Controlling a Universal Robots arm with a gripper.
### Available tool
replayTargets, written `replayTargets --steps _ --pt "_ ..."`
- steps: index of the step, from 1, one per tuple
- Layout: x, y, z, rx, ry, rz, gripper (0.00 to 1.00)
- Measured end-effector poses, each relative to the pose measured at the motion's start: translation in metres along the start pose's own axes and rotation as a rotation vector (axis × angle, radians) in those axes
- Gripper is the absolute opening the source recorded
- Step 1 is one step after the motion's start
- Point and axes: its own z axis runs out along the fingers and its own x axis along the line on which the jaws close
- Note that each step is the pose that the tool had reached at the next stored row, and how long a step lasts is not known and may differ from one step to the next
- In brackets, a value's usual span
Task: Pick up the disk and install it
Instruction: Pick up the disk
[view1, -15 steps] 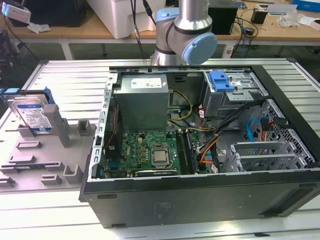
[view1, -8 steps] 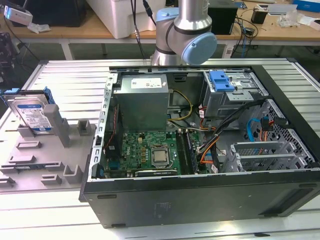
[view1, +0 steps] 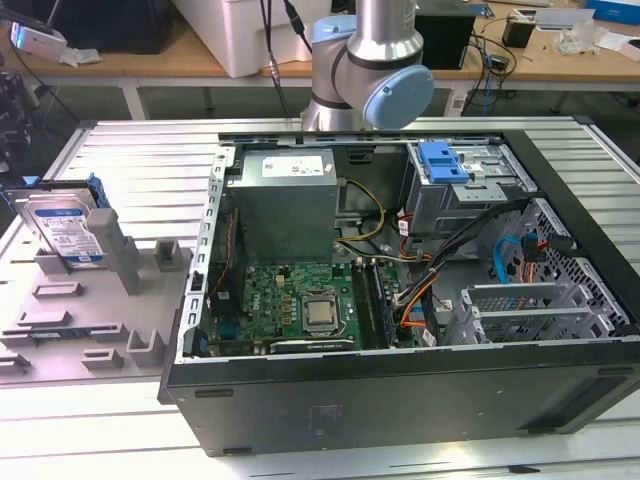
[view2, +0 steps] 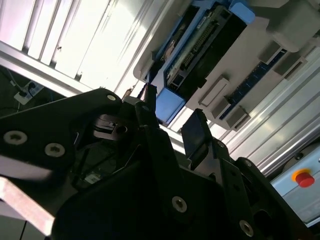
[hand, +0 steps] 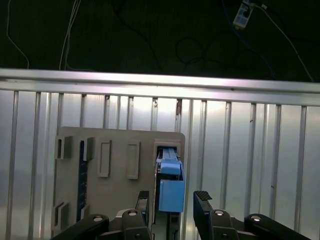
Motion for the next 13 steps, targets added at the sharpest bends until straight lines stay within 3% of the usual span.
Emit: replayTargets --steps 13 --pt "-0.0006 -0.0001 0.0089 0.0001 0.0000 0.000 0.48"
